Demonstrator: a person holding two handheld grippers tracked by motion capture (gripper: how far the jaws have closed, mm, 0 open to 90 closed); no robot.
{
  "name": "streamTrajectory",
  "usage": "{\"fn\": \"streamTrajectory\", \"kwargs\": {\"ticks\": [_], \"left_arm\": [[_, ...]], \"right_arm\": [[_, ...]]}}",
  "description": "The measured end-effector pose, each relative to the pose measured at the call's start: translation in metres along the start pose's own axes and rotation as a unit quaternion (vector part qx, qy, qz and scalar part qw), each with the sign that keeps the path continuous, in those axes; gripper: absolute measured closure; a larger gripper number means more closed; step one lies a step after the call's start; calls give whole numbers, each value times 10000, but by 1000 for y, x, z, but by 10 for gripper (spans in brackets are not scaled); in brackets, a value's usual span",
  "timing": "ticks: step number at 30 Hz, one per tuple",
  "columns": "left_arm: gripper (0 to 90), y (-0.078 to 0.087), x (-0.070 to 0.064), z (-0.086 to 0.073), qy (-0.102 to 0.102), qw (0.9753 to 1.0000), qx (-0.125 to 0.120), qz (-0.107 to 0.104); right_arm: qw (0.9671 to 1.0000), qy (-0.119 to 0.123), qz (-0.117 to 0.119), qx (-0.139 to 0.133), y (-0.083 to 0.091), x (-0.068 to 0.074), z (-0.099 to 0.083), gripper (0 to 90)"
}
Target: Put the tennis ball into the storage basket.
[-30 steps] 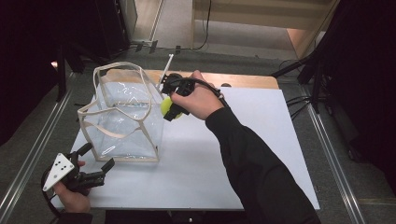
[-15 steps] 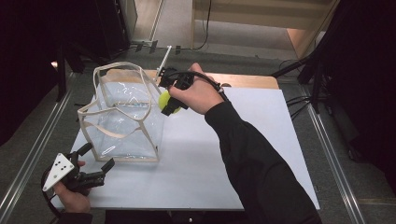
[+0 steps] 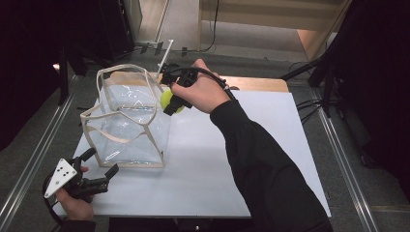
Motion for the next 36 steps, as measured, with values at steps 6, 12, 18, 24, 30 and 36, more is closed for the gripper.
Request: {"fn": "streamTrajectory", "kwargs": {"ticks": [6, 12, 18, 24, 30, 36], "left_arm": [[13, 0, 0, 0, -6, 10000, 5, -4], [13, 0, 0, 0, -7, 10000, 9, -1], [13, 0, 0, 0, -6, 10000, 4, -9], [13, 0, 0, 0, -21, 10000, 1, -19], [13, 0, 0, 0, -7, 10000, 6, -40], [13, 1, 0, 0, -11, 10000, 22, -39]], "right_arm": [[10000, 53, -2, -37, 4, 1, 6, 238], [10000, 64, -17, -27, 5, 2, 11, 238], [9999, 112, -27, -20, 7, 3, 19, 238], [9999, 137, 7, -12, 6, 1, 25, 238], [9999, 167, -17, -29, 7, 3, 33, 238], [9998, 217, -33, -37, 8, 5, 41, 238]]}}
Point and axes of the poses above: each handheld gripper's, and its own axes: y roughly backward along the jaws, z roughly out of its top, x roughly to its left, the point moved 5 cm from there along -y, roughly forward along the jaws, and after that the axes turned 2 degrees about -x, right-handed, at the moved point
